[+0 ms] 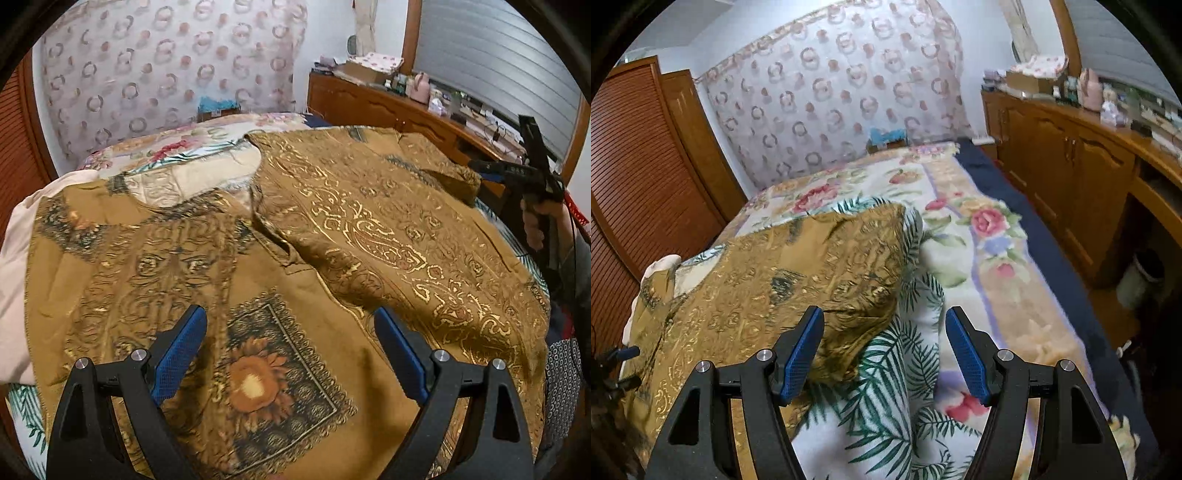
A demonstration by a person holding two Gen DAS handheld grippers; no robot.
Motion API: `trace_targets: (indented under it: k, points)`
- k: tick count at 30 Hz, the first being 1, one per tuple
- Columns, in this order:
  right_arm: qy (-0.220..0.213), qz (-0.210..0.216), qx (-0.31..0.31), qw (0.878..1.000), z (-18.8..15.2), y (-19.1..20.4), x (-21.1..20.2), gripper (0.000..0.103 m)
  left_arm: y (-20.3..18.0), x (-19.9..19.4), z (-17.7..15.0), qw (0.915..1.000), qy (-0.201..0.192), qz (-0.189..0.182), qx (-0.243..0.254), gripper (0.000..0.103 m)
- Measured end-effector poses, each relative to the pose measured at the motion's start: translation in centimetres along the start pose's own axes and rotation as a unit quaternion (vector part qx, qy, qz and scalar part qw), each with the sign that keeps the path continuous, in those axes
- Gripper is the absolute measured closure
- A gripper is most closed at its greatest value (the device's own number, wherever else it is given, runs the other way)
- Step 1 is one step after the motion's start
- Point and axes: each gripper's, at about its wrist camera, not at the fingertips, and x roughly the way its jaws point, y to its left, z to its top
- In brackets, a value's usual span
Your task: Fold small clothes
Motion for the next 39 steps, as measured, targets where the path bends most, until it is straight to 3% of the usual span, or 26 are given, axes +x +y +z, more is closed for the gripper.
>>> trace_targets:
  k: [8, 10, 20, 25, 29, 36, 38, 39]
  points:
    - [0.034, 0.008, 0.014, 0.999, 1.2, -0.5, 1.7, 0.033, -1.1, 2.1, -0.6, 0.9988, 0.031, 0.028, 0.025, 0.008]
    - [0.045, 0.006, 0.014, 0.999, 1.8, -0.5, 2.0, 0.035, -1.1, 2.2, -0.6, 0.9988, 0.036, 0.022, 0.024, 0.001]
    - [0.083, 0.015, 0.01, 0.996, 3.4, -0.2, 3.5, 0.062, -1.3, 2.1, -0.5, 0.9985, 0.037, 0.027, 0.029, 0.0]
    - [0.065, -0.015, -0.05, 0.997, 4.0, 1.5, 2.4, 0.094, -1.1, 2.3, -0.4, 0.9986, 0.036, 0.028, 0.027, 0.0]
    - [0.022, -0.025, -0.107, 0.994, 5.1, 4.3, 0.3, 0.096, -1.2, 2.4, -0.5, 0.9986, 0.036, 0.028, 0.027, 0.0]
    - [-0.039, 0.041, -0.204, 0.977, 5.6, 12.9, -3.5, 0.096, -1.2, 2.4, -0.5, 0.9986, 0.036, 0.028, 0.027, 0.0]
    - [-0.038, 0.055, -0.225, 0.972, 5.1, 14.8, -3.7, 0.085, -1.3, 2.4, -0.6, 0.9986, 0.036, 0.028, 0.026, 0.0]
    - [-0.037, 0.058, -0.237, 0.969, 4.8, 15.9, -3.7, 0.072, -1.3, 2.4, -0.5, 0.9986, 0.036, 0.028, 0.027, 0.0]
